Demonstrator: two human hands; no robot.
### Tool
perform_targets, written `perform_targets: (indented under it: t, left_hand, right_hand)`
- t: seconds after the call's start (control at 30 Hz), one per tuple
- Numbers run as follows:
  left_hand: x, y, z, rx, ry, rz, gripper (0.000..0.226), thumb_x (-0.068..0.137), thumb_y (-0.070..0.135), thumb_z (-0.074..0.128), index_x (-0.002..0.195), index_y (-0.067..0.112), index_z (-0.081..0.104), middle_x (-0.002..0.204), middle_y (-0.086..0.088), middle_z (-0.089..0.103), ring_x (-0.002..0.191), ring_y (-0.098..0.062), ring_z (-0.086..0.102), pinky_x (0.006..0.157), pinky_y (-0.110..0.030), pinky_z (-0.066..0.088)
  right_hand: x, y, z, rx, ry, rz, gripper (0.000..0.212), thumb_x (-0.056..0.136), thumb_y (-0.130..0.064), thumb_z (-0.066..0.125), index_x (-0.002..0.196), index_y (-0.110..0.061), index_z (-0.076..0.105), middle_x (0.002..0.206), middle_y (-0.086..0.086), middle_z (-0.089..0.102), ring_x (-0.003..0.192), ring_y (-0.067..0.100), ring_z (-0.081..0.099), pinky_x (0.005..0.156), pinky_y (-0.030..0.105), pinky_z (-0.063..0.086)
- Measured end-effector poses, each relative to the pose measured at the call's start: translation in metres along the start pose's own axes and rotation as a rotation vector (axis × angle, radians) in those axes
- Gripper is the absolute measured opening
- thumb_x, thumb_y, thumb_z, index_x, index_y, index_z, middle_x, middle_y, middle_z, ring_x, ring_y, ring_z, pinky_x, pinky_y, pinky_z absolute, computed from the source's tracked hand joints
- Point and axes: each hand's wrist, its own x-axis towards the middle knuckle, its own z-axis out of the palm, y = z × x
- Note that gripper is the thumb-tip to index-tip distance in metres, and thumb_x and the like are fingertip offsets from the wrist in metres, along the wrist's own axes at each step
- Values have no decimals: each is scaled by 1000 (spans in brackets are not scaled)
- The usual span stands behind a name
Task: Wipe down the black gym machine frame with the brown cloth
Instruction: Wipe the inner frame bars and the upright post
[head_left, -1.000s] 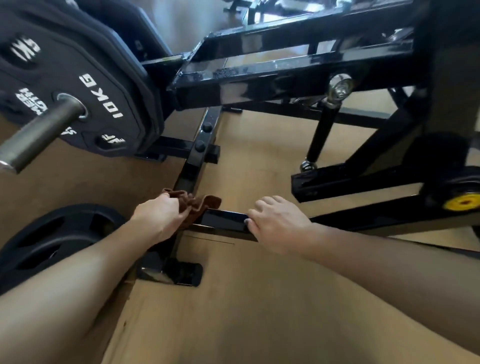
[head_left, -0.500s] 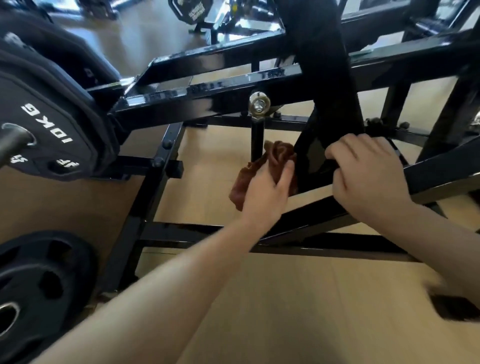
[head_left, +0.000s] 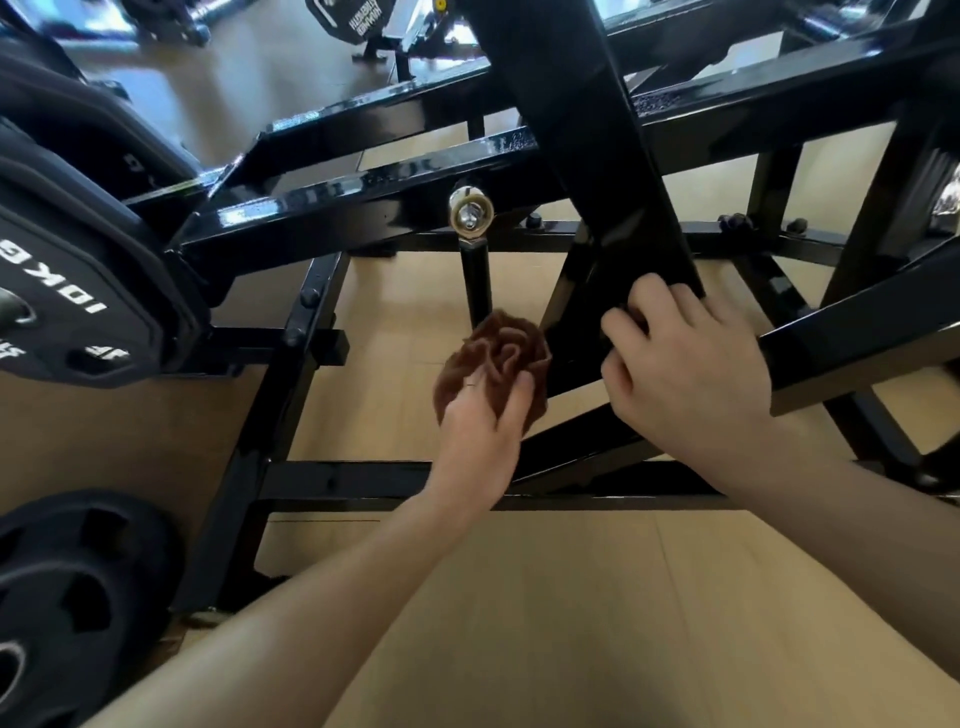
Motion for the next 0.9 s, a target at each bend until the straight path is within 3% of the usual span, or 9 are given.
perform_targets:
  t: [0.1,0.2,0.27,0.37,0.53,0.6,0.7,0.83,0.9]
  left_hand:
    - [-5,11,14,-46,3,44,21,107,40,45,103,30,63,100,-3,70,91,-11,65,91,-35,54]
    - [-4,-10,-3,233,-64,165,30,106,35,49,127,18,62,121,3,67,109,-3,59,107,-33,47]
    - [3,-29,-20,277,-38,100,34,104,36,51,133,20,60,127,8,65,113,-4,59,110,-35,46]
    - [10,-22,-25,145,6,-82,26,106,47,45,115,33,64,116,6,66,105,-13,65,100,-42,54]
    - [1,63,14,-195,70,-179,32,106,52,39,84,36,55,91,5,66,92,-15,65,90,-35,54]
    - [9,92,18,-379,76,-190,32,104,58,38,93,36,59,98,6,67,96,-14,64,96,-38,52]
    - [24,117,14,-588,51,-80,21,104,53,42,111,38,55,110,6,68,104,-13,66,97,-39,54]
    - [25,78,19,-336,12,39,20,107,50,37,119,42,52,111,17,63,105,0,60,95,-23,50]
    - [25,48,19,-180,18,-26,29,107,53,35,119,37,57,108,15,65,102,0,61,93,-27,53]
  right_hand:
    - [1,-1,0,40,4,8,34,97,-23,36,102,-6,65,106,17,58,81,32,62,69,39,45]
    - [1,0,-1,50,-16,12,36,99,-24,33,103,-6,64,107,17,58,79,30,63,68,37,44]
    - [1,1,-2,51,-31,4,40,99,-25,30,104,-6,64,108,17,59,78,30,63,68,37,44]
    - [1,1,-3,52,-60,-7,41,98,-26,29,107,-6,64,112,18,59,82,31,65,69,37,46]
    - [2,0,-4,101,-33,47,42,95,-23,29,107,-5,65,108,18,62,79,32,67,67,36,47]
    - [2,0,-4,112,-11,52,37,95,-19,31,104,-6,64,104,17,62,75,32,67,64,35,44]
    - [2,0,-1,144,-1,60,19,90,-13,53,104,-6,63,103,16,62,75,32,66,63,37,45]
    - [0,4,1,129,-14,49,20,90,-10,53,107,-6,63,106,16,61,77,31,65,66,37,44]
    - [-2,3,1,127,-21,47,22,93,-10,49,109,-5,63,109,17,62,78,31,66,67,37,46]
